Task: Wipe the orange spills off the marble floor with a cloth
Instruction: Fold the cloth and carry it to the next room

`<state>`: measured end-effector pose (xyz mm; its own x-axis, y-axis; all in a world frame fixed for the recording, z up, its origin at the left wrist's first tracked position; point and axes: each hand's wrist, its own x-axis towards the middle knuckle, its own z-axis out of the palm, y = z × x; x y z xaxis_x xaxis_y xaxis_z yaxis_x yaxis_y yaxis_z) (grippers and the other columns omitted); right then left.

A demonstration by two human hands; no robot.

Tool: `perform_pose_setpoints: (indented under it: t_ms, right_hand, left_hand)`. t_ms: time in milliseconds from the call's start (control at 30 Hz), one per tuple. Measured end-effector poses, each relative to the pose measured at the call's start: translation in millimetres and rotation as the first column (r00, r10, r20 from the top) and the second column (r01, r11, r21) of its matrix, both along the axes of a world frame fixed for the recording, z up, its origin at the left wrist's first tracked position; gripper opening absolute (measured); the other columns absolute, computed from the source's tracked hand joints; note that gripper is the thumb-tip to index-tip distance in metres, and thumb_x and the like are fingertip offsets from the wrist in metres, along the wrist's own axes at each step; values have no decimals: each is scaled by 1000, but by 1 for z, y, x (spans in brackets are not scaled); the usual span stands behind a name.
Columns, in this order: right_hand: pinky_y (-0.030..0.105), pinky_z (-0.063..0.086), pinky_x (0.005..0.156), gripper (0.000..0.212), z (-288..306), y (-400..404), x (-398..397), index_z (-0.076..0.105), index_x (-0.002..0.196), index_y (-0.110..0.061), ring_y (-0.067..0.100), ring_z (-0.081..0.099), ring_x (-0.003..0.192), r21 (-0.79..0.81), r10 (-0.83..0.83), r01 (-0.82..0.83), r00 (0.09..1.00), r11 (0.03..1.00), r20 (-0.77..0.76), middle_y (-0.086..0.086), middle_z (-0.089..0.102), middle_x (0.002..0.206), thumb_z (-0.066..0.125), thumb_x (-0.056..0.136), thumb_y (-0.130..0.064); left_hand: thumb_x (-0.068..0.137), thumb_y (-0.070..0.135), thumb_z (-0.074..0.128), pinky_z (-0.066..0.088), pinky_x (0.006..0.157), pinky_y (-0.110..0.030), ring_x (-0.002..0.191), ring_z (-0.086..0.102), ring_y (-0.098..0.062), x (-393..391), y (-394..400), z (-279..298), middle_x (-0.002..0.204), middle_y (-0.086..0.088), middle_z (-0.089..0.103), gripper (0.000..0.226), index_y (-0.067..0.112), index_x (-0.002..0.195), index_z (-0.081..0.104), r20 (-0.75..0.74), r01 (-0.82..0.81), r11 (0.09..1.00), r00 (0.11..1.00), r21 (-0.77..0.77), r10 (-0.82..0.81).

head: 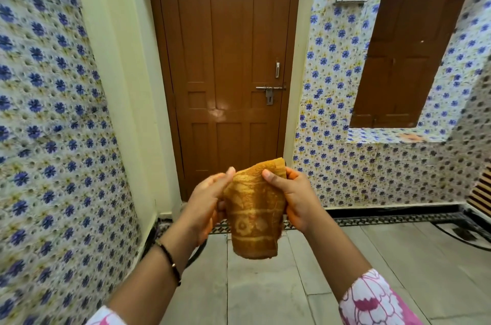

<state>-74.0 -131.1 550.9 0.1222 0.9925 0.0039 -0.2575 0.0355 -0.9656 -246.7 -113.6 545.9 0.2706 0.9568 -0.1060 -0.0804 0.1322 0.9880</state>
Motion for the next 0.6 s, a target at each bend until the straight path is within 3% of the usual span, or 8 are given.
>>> perform_pose_setpoints:
  t_ms: [67,233,367,500,600]
  right_hand:
    - [45,54,83,23,1,0,8,64,103,-8,28,67,96,-70,47,-46,999,997,12,9,72,95,69,81,-8]
    - [43,53,87,26,12,-3,25,63,99,-9,28,66,98,-127,196,-180,973,975,121,9,71,94,58,83,11]
    - [44,53,84,23,13,-3,31,65,100,-7,28,66,95,-115,131,-111,974,987,187,9,71,92,58,84,9]
    - [40,55,73,18,11,-5,38,67,99,-6,28,67,92,-88,43,-35,995,995,94,10,71,92,61,85,3]
    - [34,53,68,14,9,-8,32,66,98,-8,24,66,90,-28,1,1,998,1000,65,8,70,92,60,88,-2]
  left_hand:
    - [80,36,68,53,82,-38,104,64,-23,1,0,-1,117,-7,66,63,28,137,42,-1,-51,994,999,101,52]
    - [84,19,67,53,72,-34,95,68,-18,4,-1,-2,104,-1,72,41,32,122,56,49,-40,986,998,161,33]
    - [83,17,66,53,72,-33,93,69,-19,6,-4,-6,99,-3,74,40,26,120,54,80,-2,986,997,170,-12]
    - [89,15,60,53,76,-34,96,68,-17,6,-3,-8,97,1,74,31,23,119,57,147,-87,974,987,208,57]
    - [93,18,55,53,66,-27,89,68,-12,7,-3,-9,96,4,73,29,28,120,58,156,-88,976,986,197,57]
